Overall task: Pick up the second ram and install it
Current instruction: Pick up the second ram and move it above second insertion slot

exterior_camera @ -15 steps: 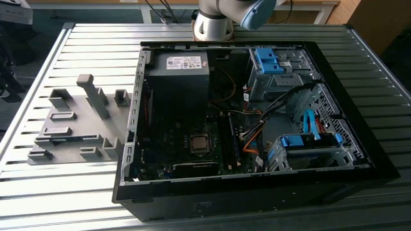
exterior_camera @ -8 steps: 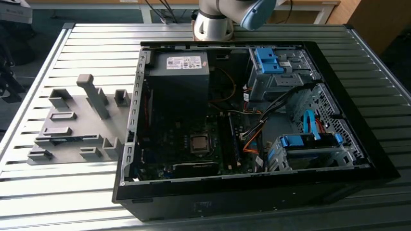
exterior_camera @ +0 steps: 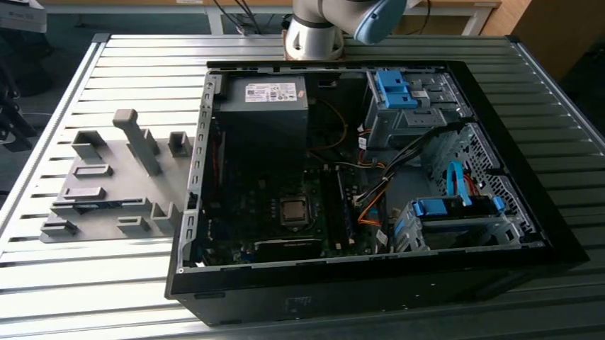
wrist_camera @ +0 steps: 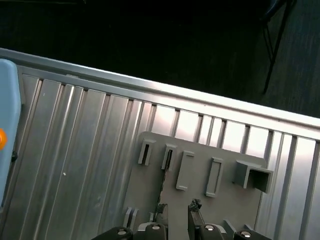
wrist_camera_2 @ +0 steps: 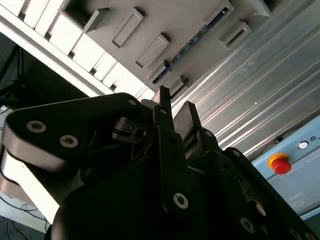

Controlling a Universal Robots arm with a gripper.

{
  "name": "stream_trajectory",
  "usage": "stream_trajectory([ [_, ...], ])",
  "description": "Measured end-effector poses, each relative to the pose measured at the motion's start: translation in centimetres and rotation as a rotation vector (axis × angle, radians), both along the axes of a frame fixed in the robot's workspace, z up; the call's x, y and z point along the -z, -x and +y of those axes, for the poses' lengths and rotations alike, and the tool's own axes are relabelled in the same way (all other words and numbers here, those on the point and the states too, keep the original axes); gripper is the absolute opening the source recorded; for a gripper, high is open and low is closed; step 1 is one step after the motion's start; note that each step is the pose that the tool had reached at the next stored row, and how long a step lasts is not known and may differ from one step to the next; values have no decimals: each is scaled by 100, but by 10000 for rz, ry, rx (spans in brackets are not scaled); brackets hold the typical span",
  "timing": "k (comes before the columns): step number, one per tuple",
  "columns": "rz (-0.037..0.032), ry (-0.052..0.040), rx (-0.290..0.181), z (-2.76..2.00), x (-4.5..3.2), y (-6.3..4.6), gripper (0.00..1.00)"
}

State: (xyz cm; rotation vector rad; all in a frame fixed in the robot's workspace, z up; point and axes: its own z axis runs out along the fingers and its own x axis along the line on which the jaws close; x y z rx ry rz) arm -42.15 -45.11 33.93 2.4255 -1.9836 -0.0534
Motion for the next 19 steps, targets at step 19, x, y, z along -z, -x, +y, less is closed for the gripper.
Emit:
stream_trajectory([
  [19, 0, -1, 464, 0, 2, 0, 67],
])
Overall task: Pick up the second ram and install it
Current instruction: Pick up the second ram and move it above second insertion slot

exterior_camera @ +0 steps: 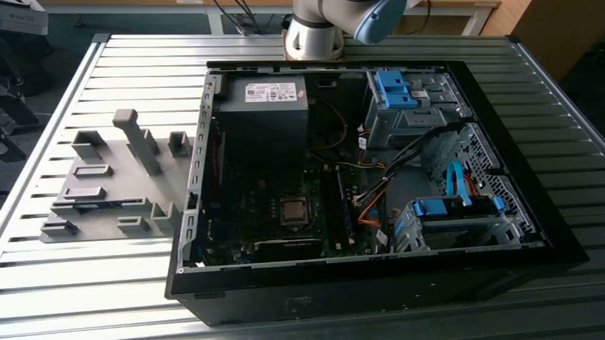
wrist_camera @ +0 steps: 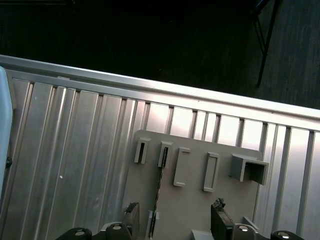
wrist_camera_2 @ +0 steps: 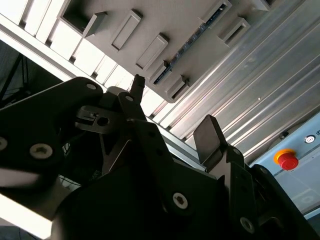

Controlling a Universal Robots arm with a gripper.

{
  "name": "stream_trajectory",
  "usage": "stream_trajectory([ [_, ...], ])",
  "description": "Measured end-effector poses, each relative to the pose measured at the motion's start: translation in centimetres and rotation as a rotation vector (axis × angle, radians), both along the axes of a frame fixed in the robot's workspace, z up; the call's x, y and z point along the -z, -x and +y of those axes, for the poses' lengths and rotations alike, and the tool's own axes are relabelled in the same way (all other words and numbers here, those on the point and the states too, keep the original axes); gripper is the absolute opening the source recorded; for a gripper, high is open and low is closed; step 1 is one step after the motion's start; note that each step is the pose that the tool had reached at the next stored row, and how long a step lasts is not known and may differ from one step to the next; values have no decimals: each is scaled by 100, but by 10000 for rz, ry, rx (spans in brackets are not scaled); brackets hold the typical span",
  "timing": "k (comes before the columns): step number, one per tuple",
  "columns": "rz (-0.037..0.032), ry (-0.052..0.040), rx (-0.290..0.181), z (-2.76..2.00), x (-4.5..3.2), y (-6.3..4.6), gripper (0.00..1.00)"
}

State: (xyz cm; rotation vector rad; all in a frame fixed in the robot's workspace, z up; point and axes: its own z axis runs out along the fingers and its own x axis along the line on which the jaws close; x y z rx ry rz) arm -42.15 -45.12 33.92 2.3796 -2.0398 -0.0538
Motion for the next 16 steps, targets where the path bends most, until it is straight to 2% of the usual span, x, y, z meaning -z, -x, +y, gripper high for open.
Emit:
stream_trajectory([
  [14, 0, 1, 8, 0, 0, 0, 67],
  [15, 0, 1, 8, 0, 0, 0, 59],
  [16, 1, 1, 8, 0, 0, 0, 59],
])
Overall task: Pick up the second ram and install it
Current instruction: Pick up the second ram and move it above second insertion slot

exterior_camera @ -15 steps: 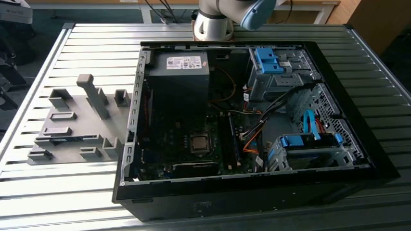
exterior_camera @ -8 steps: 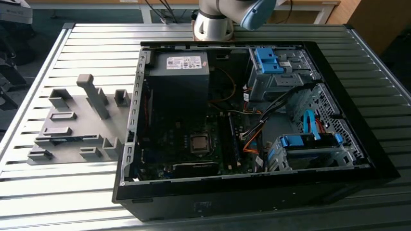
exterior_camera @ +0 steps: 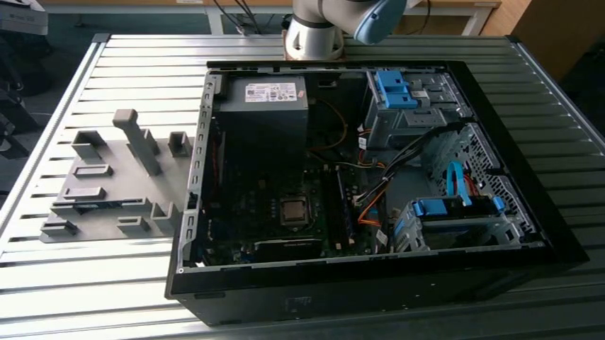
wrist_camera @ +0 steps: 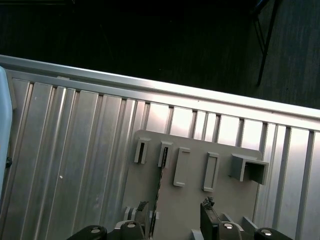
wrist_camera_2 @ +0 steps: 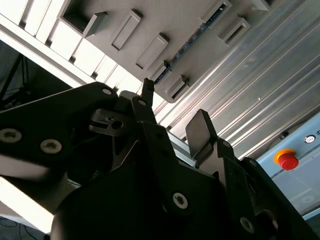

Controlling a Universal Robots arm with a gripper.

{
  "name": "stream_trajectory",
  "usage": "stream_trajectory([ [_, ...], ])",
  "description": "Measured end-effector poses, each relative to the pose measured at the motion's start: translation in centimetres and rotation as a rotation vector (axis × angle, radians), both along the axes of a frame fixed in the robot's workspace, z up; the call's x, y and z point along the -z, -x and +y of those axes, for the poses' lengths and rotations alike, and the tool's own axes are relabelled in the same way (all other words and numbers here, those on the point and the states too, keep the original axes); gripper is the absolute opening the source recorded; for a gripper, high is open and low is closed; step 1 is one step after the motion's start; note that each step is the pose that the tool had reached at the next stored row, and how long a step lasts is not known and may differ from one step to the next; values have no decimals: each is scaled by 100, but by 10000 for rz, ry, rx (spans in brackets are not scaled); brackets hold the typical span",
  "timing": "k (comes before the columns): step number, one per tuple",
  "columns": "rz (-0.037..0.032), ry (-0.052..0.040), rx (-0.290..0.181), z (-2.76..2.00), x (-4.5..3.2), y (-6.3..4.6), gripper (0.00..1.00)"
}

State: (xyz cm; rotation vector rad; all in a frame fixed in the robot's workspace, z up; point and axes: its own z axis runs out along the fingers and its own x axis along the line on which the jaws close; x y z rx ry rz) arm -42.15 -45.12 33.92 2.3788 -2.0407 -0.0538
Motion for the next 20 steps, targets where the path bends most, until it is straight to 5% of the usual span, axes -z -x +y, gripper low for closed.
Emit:
stream_trajectory([
  [1, -1, -1, 0, 0, 0, 0, 52],
  [17, 0, -1, 13, 0, 0, 0, 52],
  [20, -1, 0, 13, 0, 0, 0, 45],
])
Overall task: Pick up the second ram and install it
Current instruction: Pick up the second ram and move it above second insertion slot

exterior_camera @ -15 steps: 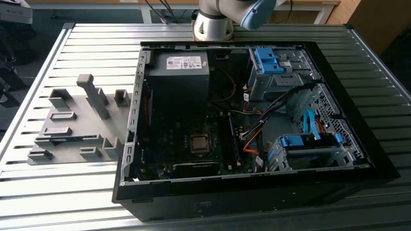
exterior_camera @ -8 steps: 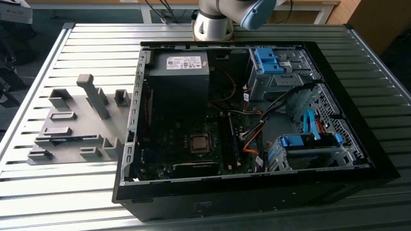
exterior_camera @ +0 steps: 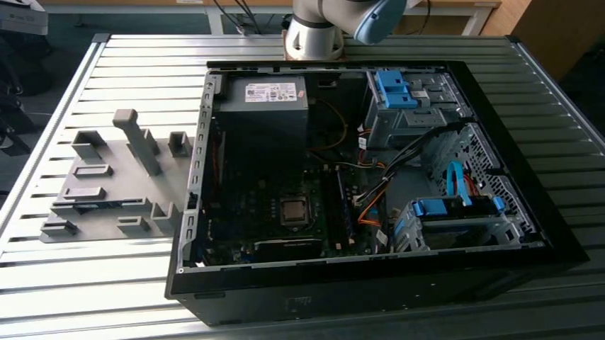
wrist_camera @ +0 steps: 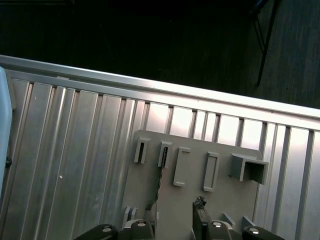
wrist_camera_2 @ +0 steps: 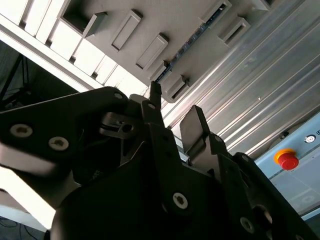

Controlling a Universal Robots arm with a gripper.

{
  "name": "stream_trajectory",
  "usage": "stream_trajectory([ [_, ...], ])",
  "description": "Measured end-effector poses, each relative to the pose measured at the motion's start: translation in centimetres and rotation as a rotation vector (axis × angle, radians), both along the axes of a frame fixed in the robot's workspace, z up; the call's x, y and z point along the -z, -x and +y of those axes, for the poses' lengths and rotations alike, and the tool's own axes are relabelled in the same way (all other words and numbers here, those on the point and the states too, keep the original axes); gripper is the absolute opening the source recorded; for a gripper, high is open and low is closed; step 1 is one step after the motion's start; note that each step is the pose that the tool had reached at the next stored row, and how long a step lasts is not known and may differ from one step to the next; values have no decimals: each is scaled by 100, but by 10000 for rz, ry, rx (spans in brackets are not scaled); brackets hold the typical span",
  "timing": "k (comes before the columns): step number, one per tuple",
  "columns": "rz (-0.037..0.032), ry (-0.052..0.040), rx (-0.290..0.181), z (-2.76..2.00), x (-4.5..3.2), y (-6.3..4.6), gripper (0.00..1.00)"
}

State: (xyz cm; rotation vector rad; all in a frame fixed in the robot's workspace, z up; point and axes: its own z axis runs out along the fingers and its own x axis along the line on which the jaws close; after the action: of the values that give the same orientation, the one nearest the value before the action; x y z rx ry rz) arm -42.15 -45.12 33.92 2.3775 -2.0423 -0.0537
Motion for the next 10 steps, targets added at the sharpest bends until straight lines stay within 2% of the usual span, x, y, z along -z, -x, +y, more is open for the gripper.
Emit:
stream_trajectory([
  [1, 0, 0, 0, 0, 0, 0, 45],
  [2, 0, 0, 0, 0, 0, 0, 38],
  [6, 0, 0, 1, 0, 0, 0, 36],
  [7, 0, 0, 1, 0, 0, 0, 30],
  [8, 0, 0, 1, 0, 0, 0, 30],
  [9, 0, 0, 1, 0, 0, 0, 24],
  [10, 0, 0, 2, 0, 0, 0, 24],
])
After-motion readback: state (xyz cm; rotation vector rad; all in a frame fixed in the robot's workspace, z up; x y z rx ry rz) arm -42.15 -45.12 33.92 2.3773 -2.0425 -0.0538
